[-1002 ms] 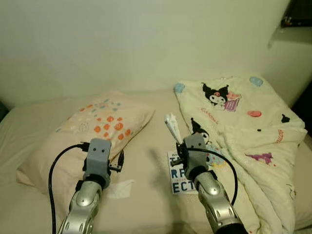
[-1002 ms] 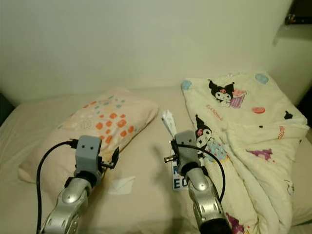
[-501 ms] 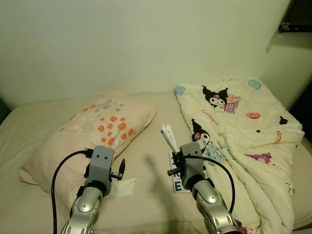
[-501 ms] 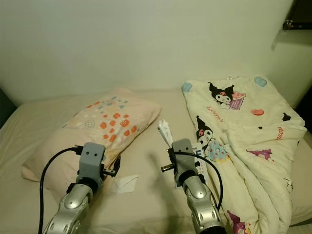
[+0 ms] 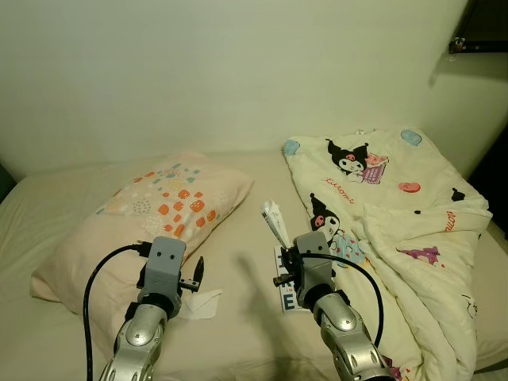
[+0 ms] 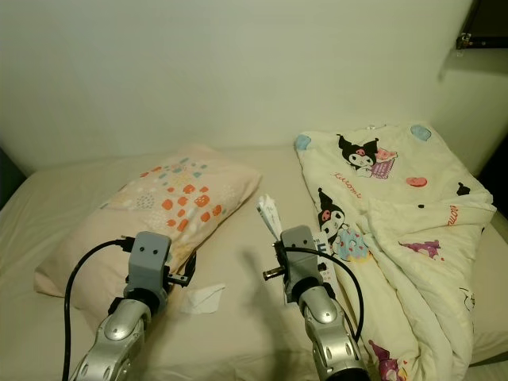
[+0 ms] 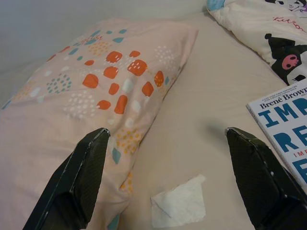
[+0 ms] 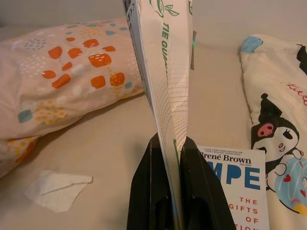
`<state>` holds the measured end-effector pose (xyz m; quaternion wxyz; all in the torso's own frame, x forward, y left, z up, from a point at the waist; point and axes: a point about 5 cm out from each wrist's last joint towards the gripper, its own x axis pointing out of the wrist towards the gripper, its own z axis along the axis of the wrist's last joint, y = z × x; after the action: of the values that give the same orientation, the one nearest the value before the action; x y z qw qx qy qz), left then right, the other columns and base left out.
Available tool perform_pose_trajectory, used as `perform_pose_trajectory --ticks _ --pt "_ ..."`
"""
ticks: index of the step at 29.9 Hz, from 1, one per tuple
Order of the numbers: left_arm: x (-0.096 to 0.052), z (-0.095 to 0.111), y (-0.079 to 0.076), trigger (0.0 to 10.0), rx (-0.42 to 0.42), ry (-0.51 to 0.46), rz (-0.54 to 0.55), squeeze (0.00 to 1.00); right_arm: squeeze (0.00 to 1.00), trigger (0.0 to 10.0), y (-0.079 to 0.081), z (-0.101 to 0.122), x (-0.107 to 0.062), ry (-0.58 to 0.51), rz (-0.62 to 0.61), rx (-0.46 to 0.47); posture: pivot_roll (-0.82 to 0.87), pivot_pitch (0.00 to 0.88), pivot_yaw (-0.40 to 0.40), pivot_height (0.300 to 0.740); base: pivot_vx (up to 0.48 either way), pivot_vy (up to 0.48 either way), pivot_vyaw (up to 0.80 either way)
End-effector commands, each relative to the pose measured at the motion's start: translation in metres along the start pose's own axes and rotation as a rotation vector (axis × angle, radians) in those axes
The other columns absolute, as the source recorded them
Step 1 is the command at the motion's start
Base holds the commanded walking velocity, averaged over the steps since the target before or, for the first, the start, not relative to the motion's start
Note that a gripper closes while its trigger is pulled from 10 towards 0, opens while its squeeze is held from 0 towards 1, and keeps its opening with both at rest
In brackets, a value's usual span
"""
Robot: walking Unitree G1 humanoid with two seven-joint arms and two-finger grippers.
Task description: Clean up the room
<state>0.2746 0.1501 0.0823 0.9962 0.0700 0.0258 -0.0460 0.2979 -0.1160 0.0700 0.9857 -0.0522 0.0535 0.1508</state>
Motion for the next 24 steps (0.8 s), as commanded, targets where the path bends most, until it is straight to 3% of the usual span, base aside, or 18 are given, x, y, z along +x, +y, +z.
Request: perform_pose_trajectory --ticks 1,24 --pt "-0.0028 -0.0057 0.0014 10.0 0.018 0.016 0.001 0.00 0.00 10.0 0.0017 -0.0048 -0.0022 0.014 0.004 0.023 -0.04 0.071 0.023 0.740 0.000 0.000 -0.80" --pt "-0.0043 -0.0035 0.0031 10.0 0.038 -0.003 0.013 0.00 0.00 10.0 0.0047 -0.0039 -0.0007 0.016 0.014 0.041 -0.03 0.075 0.014 0.740 0.000 0.000 -0.80"
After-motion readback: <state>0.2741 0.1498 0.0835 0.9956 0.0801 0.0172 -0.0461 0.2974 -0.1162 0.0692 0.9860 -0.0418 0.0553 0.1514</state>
